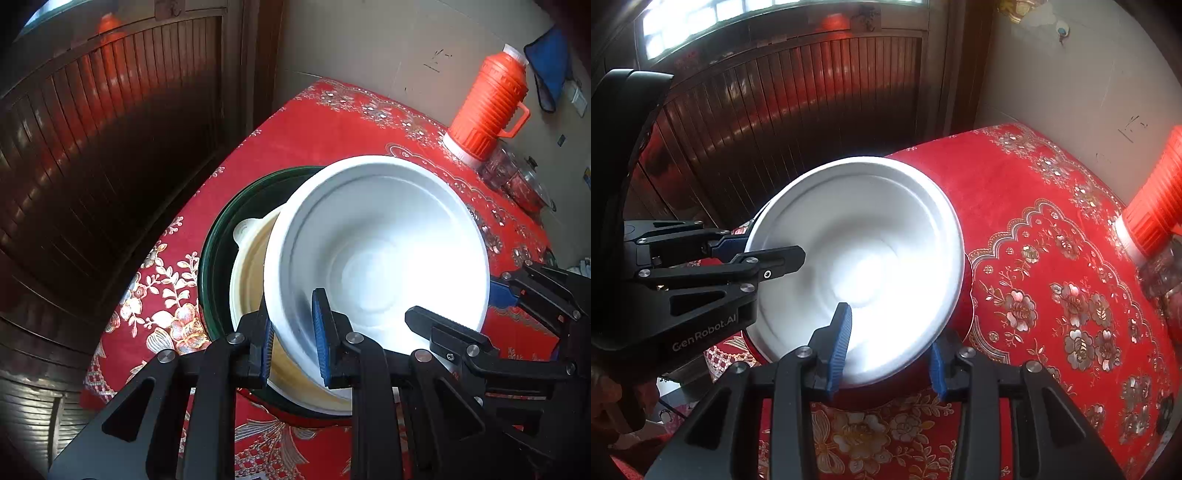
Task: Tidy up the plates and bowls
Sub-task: 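Lower the small white bowl into the beige bowl in the basin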
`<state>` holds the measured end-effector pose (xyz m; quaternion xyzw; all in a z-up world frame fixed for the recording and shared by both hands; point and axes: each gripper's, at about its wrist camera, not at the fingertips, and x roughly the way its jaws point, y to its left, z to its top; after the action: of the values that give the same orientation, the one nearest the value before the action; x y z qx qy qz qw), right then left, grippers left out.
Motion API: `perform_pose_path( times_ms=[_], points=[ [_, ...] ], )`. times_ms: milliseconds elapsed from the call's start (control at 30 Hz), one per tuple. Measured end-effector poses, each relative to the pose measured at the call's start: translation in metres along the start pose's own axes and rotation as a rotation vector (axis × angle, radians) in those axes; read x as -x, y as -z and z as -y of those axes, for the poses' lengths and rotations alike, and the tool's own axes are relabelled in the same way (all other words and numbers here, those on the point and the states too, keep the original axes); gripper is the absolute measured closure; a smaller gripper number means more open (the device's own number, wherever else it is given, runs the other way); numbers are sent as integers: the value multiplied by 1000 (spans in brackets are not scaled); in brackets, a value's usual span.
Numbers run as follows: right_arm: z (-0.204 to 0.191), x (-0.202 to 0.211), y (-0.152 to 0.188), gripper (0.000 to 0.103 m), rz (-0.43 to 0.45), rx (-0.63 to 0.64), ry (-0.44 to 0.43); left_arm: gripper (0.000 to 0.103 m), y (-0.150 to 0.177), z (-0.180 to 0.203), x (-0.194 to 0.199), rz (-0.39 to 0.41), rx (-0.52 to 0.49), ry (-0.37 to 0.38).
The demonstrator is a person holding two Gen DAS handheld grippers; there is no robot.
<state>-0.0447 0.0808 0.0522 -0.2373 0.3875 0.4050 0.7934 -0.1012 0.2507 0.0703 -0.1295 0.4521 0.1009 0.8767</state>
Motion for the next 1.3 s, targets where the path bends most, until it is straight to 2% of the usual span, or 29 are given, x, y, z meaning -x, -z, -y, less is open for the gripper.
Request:
perform_pose_path(
  times_ms=[367,467,733,833,933,1000,1033,1067,1133,1233,1300],
  points=[
    [-2,0,-1,60,-13,12,17,83,2,-1,-5,5,-5,2],
    [-2,2,-1,53,-6,13,27,83,4,-1,-5,12,-2,2],
    [7,10,-1,52,21,-13,41,82,3,-3,-6,11,16,14],
    [10,11,0,47,28,-28,45,78,3,-2,-5,11,19,27],
    [12,9,1,46,28,-41,44,77,2,1,-2,20,15,14],
    [13,8,1,46,26,-46,44,71,1,1,1,34,13,-4],
    [14,7,2,46,24,-49,43,63,1,0,3,45,15,1],
    [14,6,2,46,25,-50,41,60,1,-1,5,52,19,13],
    [13,7,2,46,29,-53,38,60,0,-1,8,65,25,7],
    [12,8,2,41,39,-58,35,59,0,1,16,116,23,-28],
    [12,10,3,39,53,-64,33,53,1,2,23,160,23,-55]
  ],
)
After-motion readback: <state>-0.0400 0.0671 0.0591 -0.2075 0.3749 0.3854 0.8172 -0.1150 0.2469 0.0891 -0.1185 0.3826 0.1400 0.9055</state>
